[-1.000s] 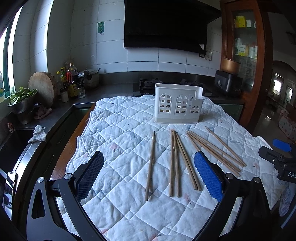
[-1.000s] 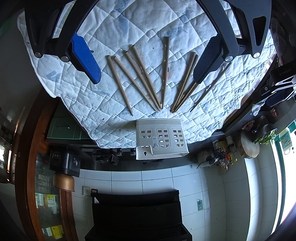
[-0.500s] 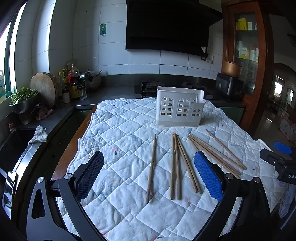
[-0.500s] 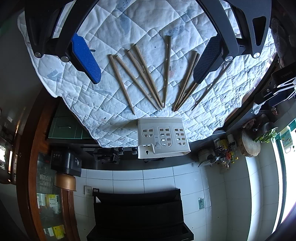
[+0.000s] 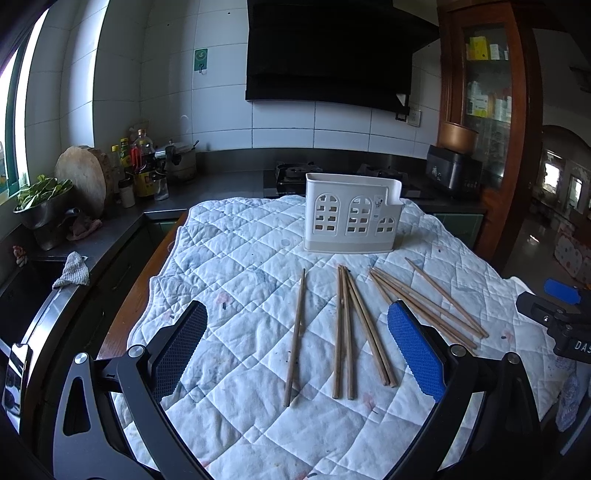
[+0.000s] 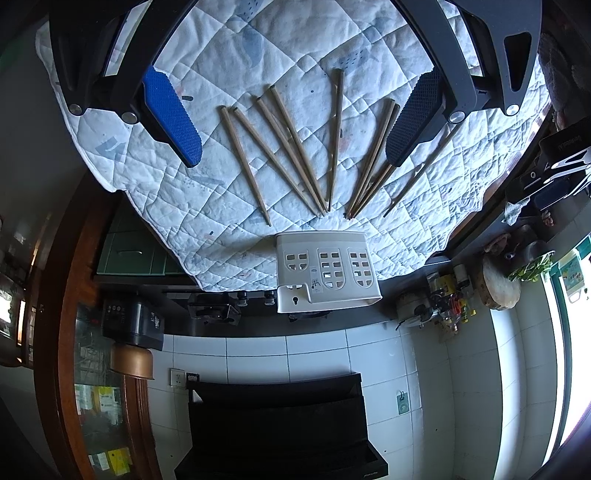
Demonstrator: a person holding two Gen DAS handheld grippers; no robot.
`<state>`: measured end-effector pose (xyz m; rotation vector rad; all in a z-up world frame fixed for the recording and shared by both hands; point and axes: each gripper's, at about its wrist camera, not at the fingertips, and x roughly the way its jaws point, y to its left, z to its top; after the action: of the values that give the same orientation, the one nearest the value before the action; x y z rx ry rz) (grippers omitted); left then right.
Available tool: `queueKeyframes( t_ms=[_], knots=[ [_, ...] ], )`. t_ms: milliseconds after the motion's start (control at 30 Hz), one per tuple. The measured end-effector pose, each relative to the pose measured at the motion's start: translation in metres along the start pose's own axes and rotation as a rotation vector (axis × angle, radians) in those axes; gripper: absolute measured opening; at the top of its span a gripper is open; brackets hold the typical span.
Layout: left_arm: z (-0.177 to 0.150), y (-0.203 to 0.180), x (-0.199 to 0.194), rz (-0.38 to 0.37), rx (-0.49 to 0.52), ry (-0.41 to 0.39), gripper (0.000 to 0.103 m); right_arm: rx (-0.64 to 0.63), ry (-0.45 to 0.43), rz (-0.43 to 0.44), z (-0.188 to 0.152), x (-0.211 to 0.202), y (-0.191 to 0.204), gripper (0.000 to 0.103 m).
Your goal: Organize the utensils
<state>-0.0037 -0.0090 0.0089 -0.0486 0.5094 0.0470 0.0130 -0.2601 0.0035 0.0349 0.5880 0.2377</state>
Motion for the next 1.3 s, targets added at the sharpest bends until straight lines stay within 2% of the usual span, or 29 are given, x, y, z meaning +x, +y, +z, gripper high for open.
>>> queueKeyframes(
  t_ms=[1000,1300],
  knots=[
    [-0.004,0.006,0.017,0.008,-0.035,0.025,0.096,-0.012,0.001,-0.001,-0.002,0.009,0.001,0.096],
    [-0.008,0.011,0.023,0.005,-0.047,0.038,0.096,-0.023,0.013,-0.011,-0.008,0.016,-0.011,0.095]
  ],
)
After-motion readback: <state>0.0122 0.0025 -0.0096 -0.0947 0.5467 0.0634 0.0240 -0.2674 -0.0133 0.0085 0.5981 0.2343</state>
